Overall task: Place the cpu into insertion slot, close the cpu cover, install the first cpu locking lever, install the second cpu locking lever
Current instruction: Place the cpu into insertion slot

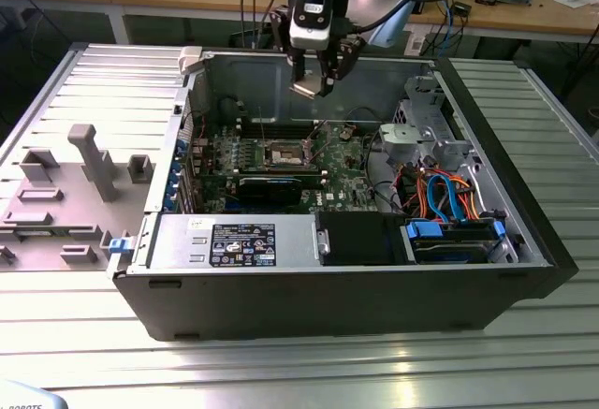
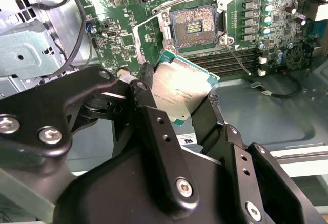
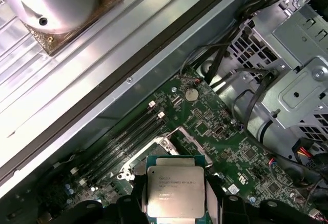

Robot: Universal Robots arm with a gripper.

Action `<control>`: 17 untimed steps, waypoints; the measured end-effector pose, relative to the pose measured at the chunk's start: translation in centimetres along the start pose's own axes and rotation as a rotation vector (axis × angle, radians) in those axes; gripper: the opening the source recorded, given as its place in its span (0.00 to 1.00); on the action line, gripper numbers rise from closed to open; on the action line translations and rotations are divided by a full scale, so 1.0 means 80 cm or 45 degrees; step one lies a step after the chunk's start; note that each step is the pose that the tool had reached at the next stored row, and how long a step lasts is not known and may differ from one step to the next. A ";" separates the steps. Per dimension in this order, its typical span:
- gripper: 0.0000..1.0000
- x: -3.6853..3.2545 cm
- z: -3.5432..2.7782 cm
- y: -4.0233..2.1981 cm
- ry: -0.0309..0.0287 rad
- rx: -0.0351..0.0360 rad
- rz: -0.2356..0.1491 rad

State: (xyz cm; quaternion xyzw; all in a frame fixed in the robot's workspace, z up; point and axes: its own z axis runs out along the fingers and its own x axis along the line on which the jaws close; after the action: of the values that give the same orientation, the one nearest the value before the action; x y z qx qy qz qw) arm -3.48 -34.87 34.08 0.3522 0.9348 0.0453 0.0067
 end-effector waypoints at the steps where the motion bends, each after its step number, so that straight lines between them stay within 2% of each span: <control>1: 0.54 0.0000 0.0004 0.0000 -0.0017 -0.0002 0.019; 5: 0.54 -0.0001 0.0013 -0.0002 -0.0095 -0.0018 0.107; 15: 0.54 -0.0001 0.0014 -0.0001 -0.0102 -0.0021 0.114; 17: 0.54 -0.0001 0.0017 -0.0002 -0.0128 -0.0027 0.143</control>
State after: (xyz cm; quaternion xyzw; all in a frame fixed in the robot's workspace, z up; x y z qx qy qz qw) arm -3.48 -34.87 33.95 0.4041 0.9135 0.0448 0.0093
